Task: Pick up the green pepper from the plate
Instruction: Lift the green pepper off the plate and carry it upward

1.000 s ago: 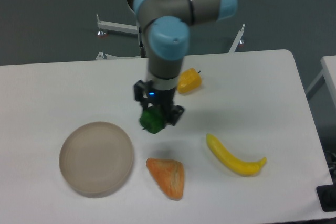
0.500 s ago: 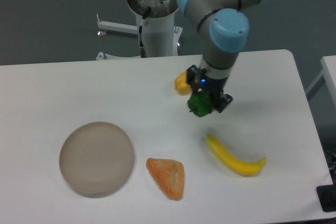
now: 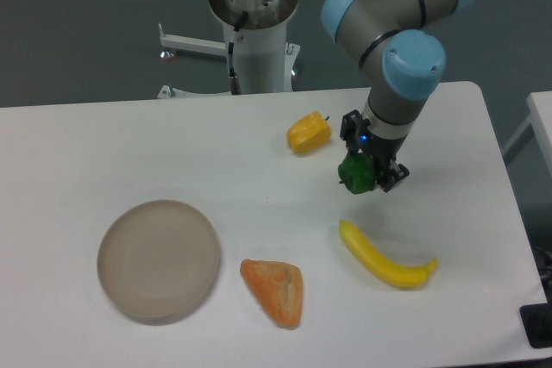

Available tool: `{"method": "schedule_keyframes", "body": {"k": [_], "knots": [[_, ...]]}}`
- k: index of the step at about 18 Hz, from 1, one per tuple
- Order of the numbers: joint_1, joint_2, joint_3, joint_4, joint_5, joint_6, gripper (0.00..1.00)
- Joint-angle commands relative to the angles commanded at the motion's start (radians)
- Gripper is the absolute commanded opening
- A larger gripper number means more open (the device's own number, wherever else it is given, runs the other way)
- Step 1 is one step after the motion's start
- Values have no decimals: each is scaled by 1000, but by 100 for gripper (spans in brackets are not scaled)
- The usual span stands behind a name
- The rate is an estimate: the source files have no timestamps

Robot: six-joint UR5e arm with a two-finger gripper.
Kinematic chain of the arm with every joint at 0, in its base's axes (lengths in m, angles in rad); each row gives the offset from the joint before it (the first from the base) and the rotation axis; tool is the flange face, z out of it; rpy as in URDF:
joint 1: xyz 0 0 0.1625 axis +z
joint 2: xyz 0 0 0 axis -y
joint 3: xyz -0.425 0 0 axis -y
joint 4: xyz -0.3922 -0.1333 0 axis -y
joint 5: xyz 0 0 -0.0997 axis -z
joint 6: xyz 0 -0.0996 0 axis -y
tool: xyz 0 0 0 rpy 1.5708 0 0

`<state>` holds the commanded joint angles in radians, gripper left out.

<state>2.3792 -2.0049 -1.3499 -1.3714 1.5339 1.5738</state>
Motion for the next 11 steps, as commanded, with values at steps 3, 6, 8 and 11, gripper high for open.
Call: {"method": "schedule_keyframes", "body": {"k": [3,6,8,11], "knots": [[-5,0,0,-2,34,26,21],[-9,-6,0,0,34,29,21],[-11,-6,-2,0,34,31,21],[-11,-6,-6,6,34,35,21]]}}
